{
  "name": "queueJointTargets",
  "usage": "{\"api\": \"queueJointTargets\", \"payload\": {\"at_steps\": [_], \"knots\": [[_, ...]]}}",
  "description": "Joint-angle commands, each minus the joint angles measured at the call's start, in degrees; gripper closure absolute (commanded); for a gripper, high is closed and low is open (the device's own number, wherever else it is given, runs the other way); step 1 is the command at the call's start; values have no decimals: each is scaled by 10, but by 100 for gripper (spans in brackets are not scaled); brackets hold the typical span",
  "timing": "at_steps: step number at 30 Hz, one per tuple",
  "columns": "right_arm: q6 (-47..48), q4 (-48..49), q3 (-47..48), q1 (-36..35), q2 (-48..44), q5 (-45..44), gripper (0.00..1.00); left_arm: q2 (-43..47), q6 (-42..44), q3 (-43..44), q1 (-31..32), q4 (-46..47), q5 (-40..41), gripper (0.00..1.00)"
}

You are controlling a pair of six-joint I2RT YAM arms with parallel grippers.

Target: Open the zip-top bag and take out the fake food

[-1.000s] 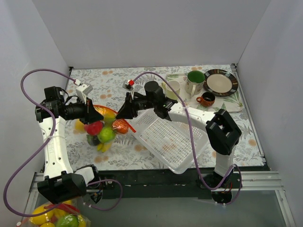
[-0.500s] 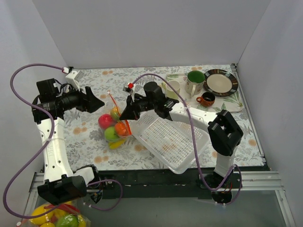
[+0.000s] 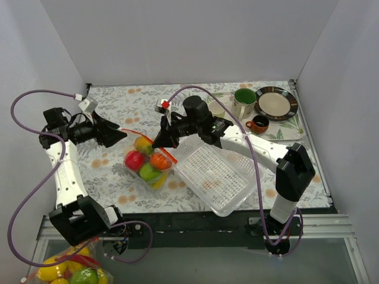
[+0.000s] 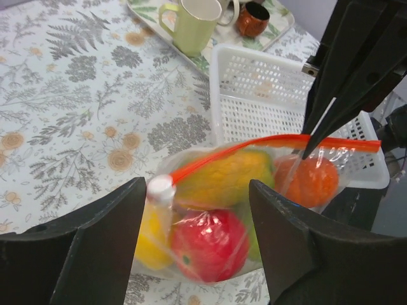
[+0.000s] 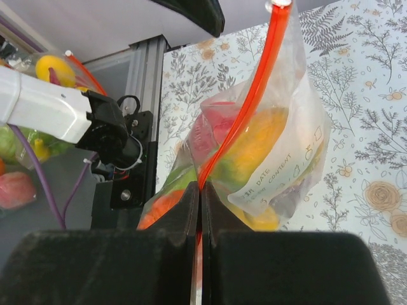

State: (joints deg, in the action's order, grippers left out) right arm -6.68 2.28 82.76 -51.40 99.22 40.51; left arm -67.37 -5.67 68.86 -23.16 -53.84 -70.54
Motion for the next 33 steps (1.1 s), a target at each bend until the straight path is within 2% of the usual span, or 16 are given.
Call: {"api": "queueJointTargets", "payload": {"at_steps": [1, 3, 6, 10, 11, 12, 13, 15, 16, 23, 29, 33], "knots": [[44, -37, 49, 5, -39, 11, 99, -56, 275, 48, -79, -195, -177, 35], [52, -48, 48, 8, -45, 12, 99, -82, 346, 70, -97, -257, -196, 36], [54, -56, 47, 9, -50, 19, 99, -108, 348, 97, -124, -256, -222, 36], [40, -54, 53, 10, -47, 39, 99, -100, 427, 55, -132, -247, -274, 37], [36, -53, 55, 9, -45, 46, 99, -93, 437, 18, -132, -229, -288, 37], [33, -48, 57, 9, -44, 50, 99, -74, 421, 0, -132, -200, -303, 39], [26, -45, 61, 9, -42, 55, 99, -65, 388, -21, -132, -123, -321, 40], [18, -39, 70, 9, -39, 67, 99, -41, 311, -56, -125, -58, -322, 40], [15, -35, 77, 9, -34, 71, 99, -37, 307, -62, -124, -35, -322, 41], [-15, -33, 119, 8, -11, 115, 99, -46, 324, -49, -117, -38, -322, 41], [-14, -32, 112, 3, -2, 127, 99, -49, 335, -15, -81, -62, -324, 44], [-12, -28, 90, 0, -1, 133, 99, -50, 313, 14, -75, -59, -325, 47]]}}
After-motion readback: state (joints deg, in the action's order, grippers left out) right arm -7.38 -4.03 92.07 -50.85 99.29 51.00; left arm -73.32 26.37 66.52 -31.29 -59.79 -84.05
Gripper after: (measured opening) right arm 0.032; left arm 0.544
